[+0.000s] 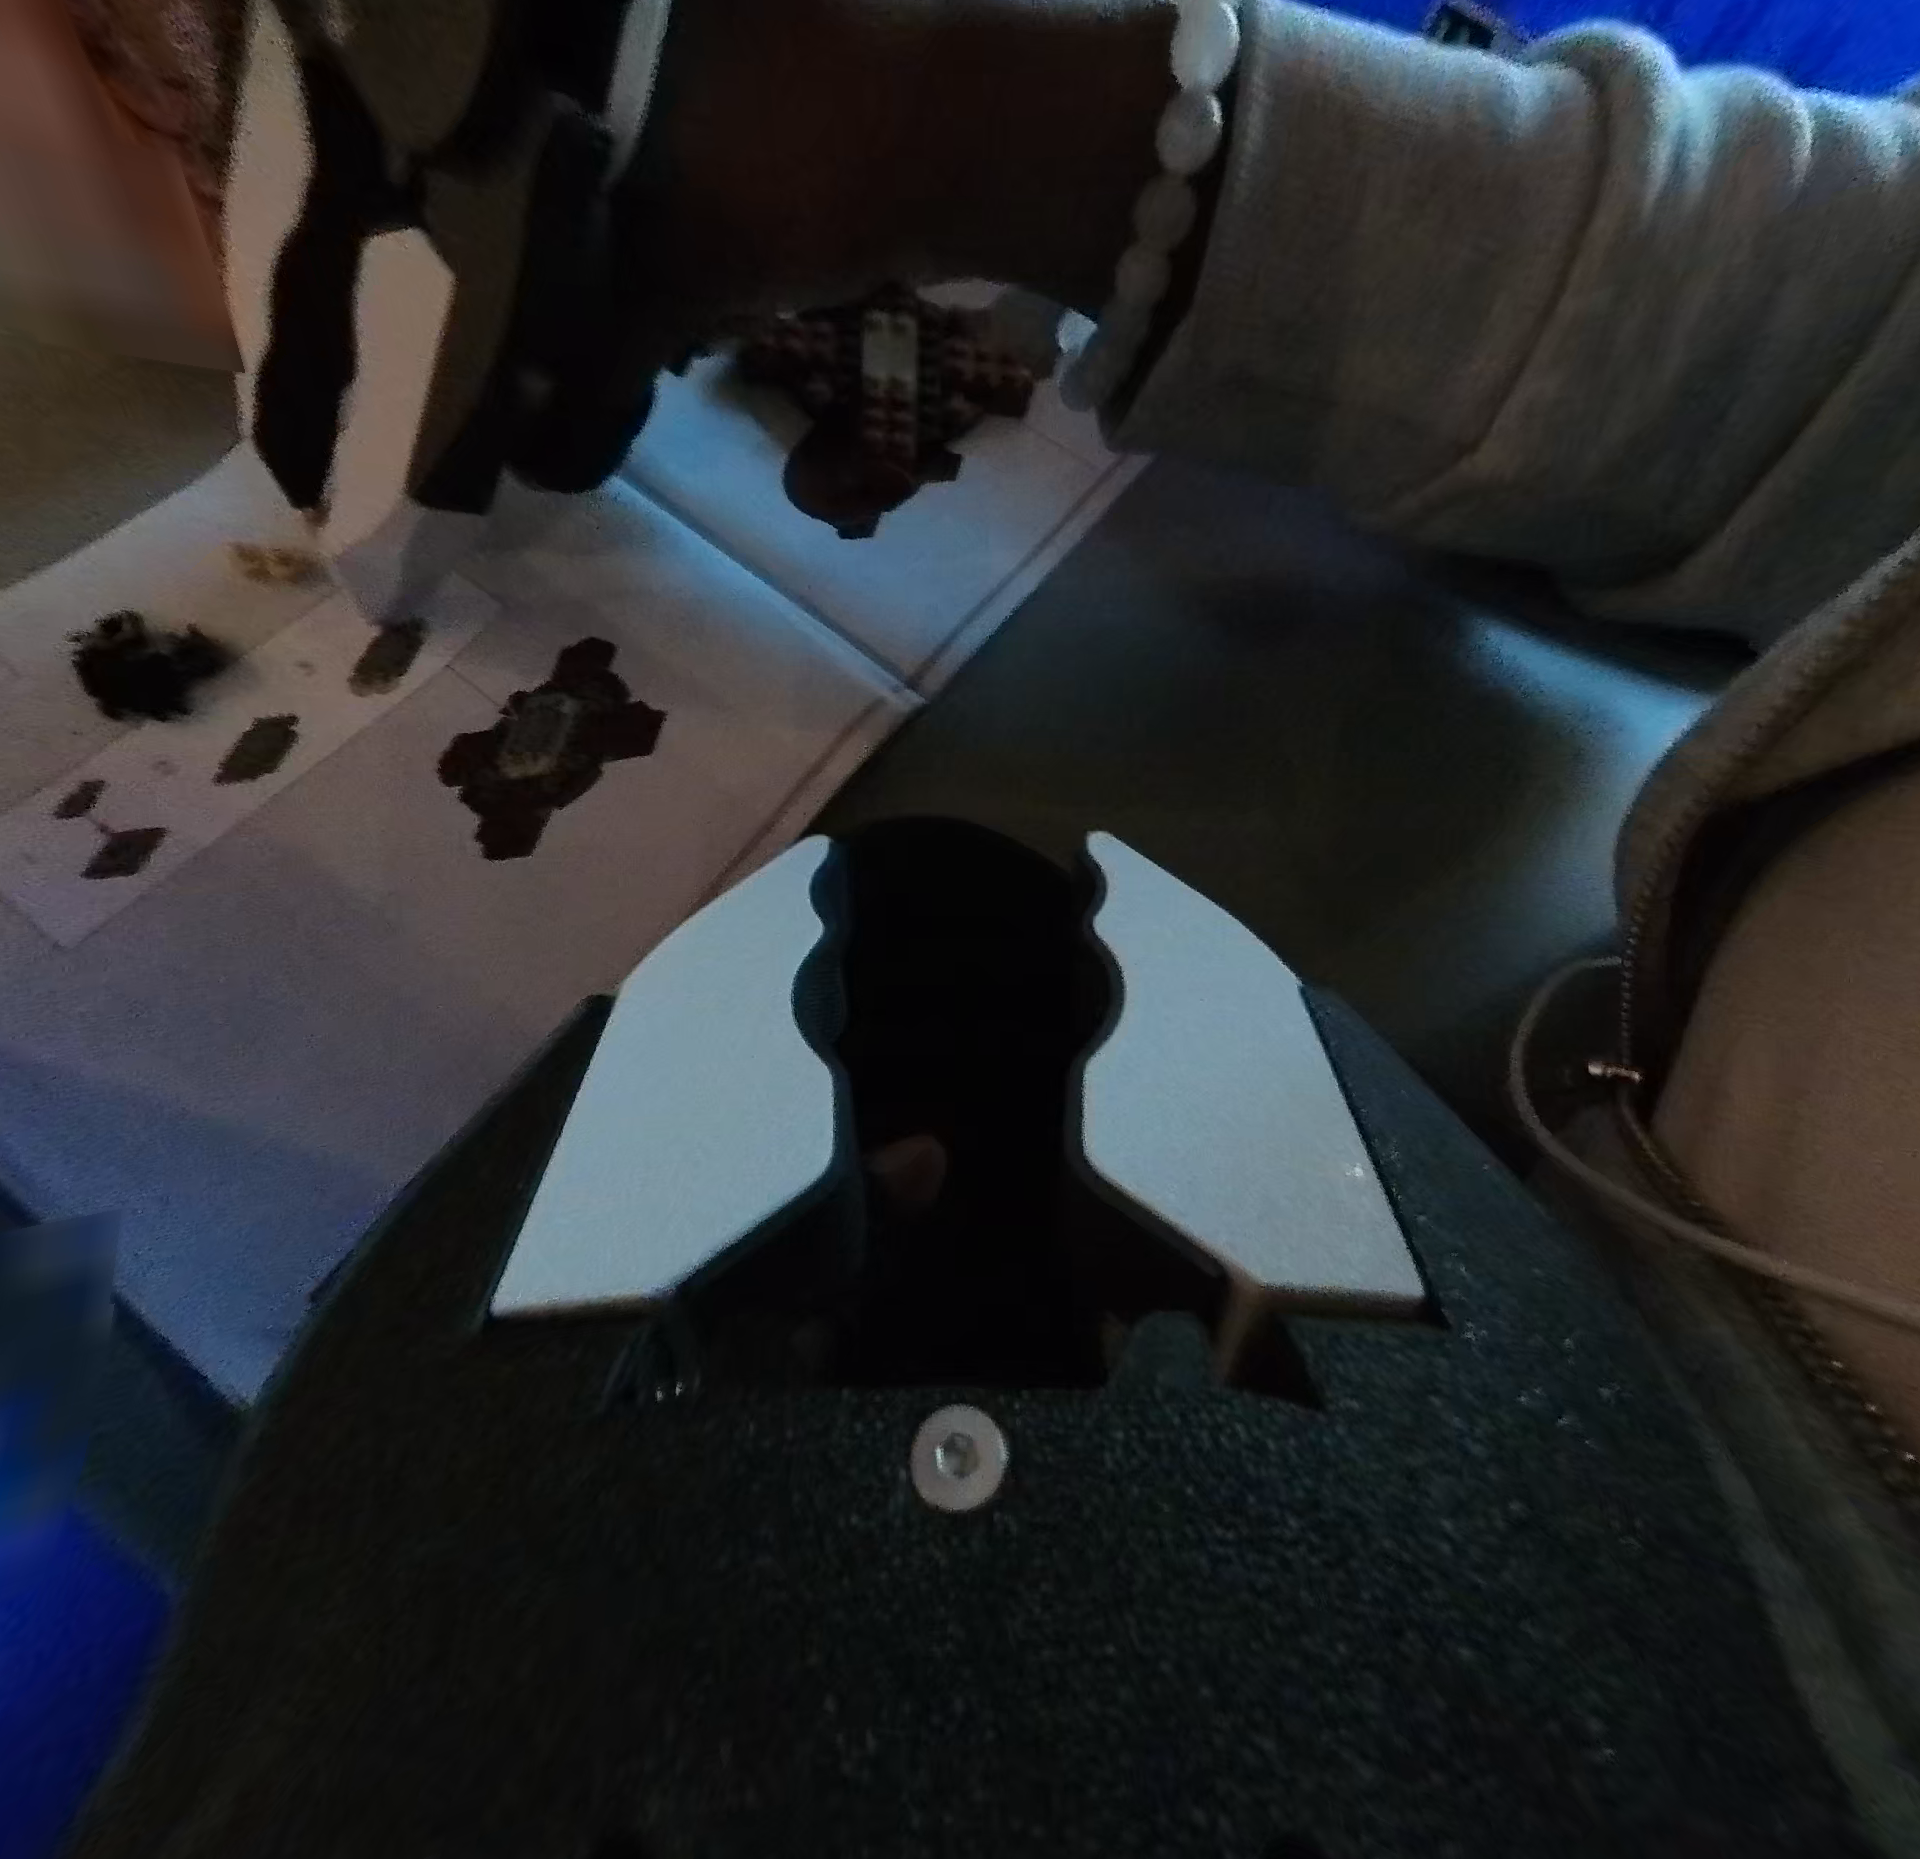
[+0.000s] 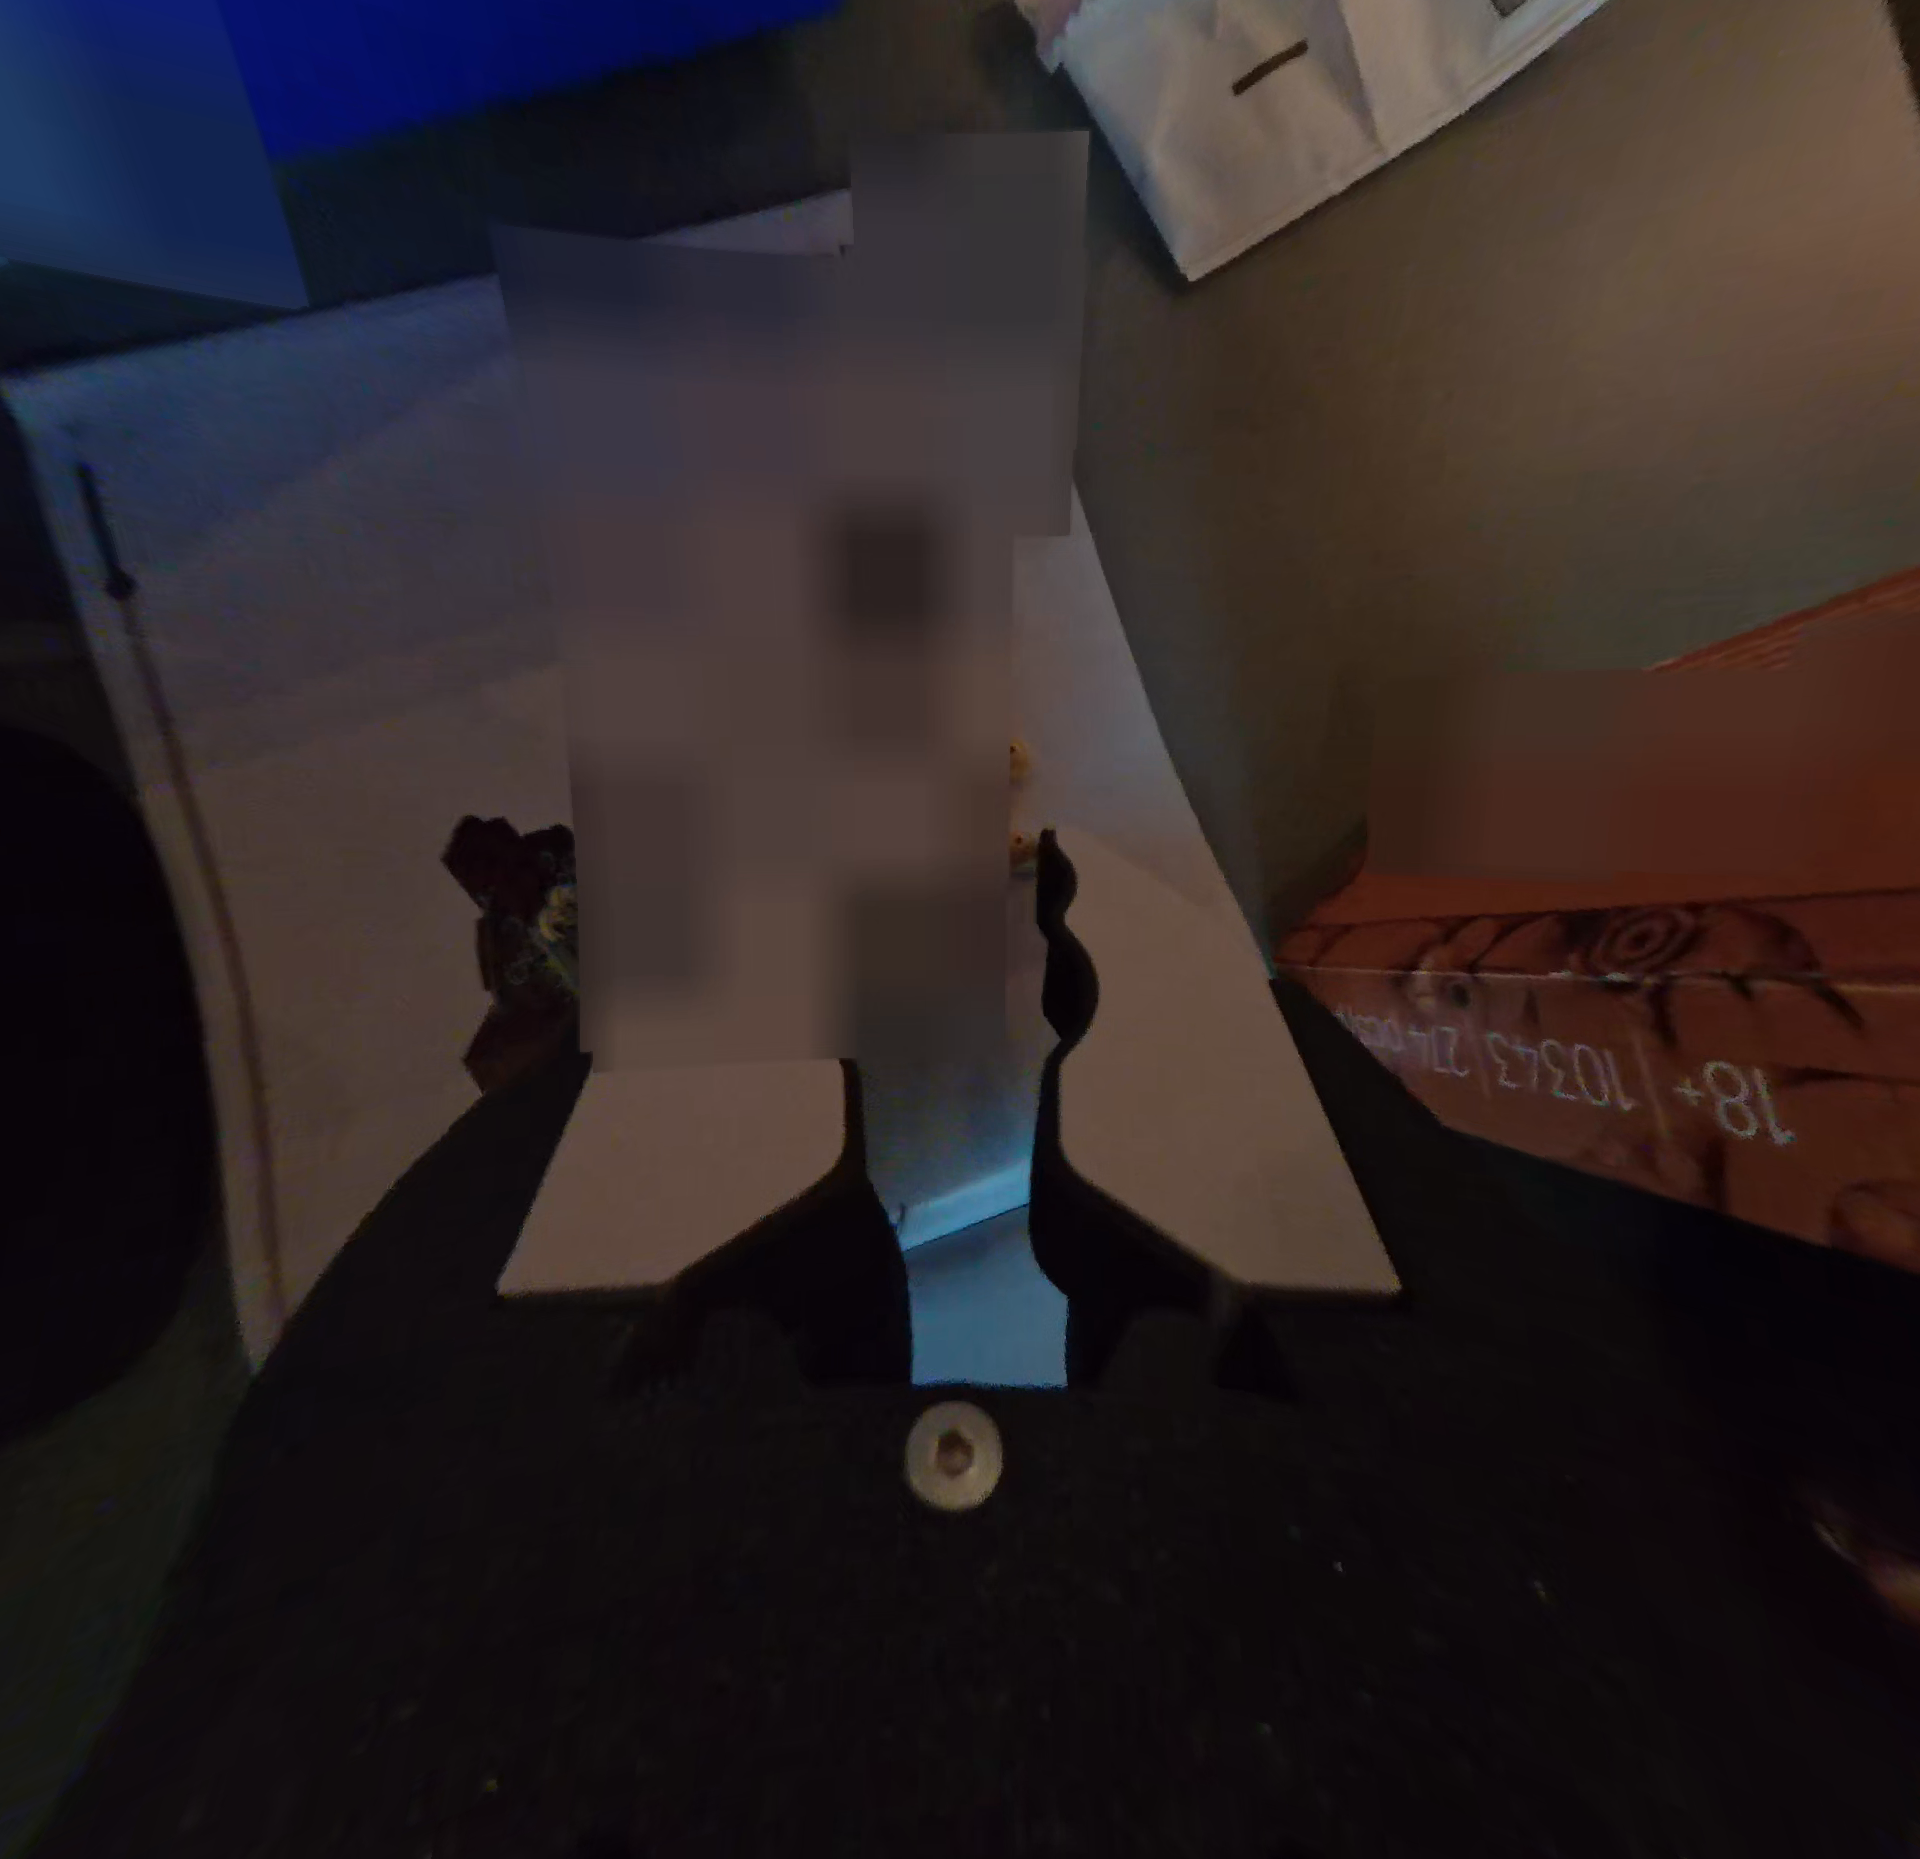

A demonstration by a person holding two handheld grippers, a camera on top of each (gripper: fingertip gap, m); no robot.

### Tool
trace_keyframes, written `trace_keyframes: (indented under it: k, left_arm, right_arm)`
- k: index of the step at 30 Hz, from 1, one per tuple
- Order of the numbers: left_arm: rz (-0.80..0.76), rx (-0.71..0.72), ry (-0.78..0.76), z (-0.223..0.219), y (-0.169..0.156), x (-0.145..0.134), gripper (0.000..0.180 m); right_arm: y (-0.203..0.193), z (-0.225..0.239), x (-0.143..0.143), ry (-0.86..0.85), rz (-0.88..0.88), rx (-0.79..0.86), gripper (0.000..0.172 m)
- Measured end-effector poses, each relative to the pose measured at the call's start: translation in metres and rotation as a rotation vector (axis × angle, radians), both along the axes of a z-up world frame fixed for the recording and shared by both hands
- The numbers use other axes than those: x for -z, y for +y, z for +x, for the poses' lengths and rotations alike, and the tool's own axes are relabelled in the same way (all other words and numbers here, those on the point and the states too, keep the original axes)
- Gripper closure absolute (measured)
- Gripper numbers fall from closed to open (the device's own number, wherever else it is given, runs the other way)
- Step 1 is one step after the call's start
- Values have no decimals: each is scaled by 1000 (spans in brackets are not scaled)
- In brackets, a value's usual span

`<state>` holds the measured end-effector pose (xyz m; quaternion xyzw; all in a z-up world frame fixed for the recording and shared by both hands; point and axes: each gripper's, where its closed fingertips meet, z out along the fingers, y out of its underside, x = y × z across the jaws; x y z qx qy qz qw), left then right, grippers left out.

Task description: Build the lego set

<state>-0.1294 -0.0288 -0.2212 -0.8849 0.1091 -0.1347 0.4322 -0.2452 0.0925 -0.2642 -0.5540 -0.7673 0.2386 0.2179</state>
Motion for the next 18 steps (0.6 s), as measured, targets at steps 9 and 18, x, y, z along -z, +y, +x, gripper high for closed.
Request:
trace_keyframes:
  k: [9,18]
  left_arm:
    - [-8,-37,18,-6,1,-1,139]
    - [18,-41,70,-6,17,-12,148]
  right_arm:
    - [-3,8,-13,63,-114,41,117]
    - [7,148,-110,286,-99,288,131]
